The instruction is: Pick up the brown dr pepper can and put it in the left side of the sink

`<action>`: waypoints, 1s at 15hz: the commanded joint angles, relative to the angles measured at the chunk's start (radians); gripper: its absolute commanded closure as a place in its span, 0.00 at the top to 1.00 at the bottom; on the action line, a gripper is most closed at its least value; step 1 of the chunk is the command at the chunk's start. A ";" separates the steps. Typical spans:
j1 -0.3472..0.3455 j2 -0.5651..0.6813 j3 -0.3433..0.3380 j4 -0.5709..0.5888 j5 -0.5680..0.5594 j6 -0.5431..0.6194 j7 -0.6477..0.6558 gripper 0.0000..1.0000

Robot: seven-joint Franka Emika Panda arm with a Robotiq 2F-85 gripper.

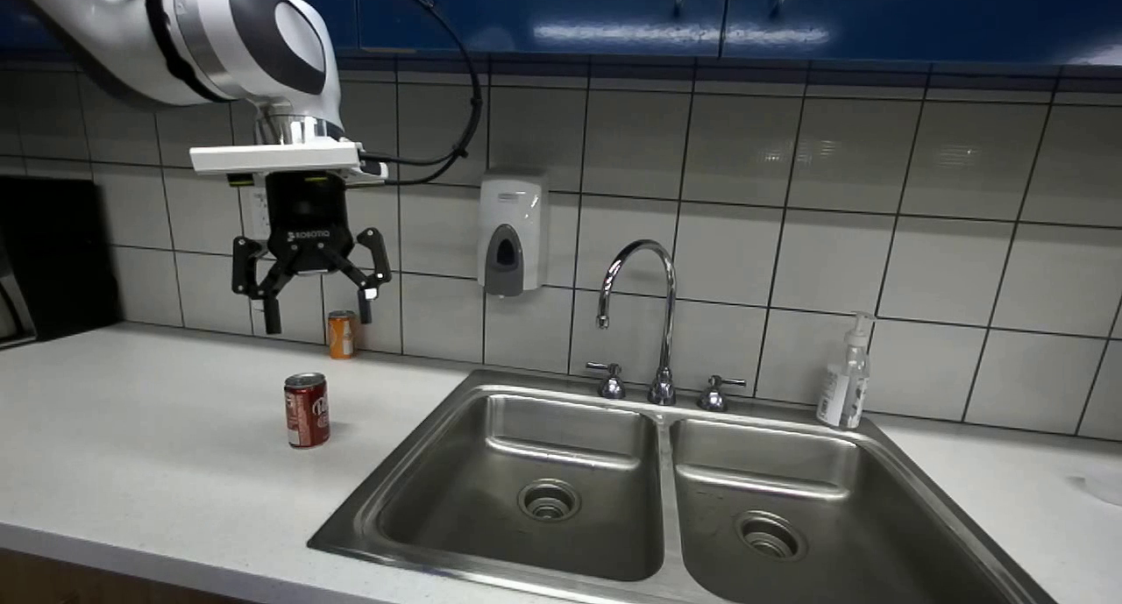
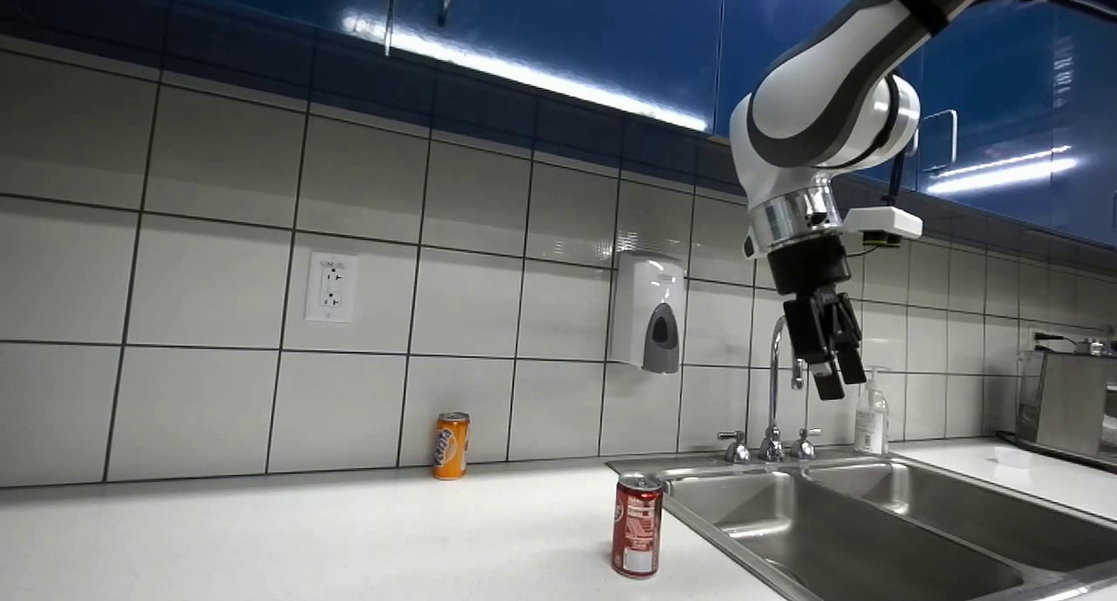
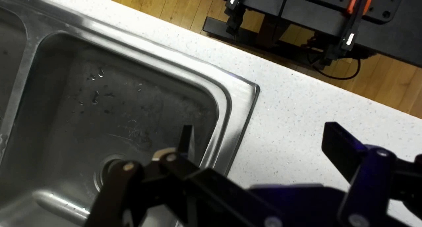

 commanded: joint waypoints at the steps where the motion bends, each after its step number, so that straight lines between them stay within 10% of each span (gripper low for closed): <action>1: 0.005 0.046 0.019 0.001 -0.011 0.086 0.037 1.00; 15: 0.028 0.348 0.075 0.097 -0.017 0.302 0.171 1.00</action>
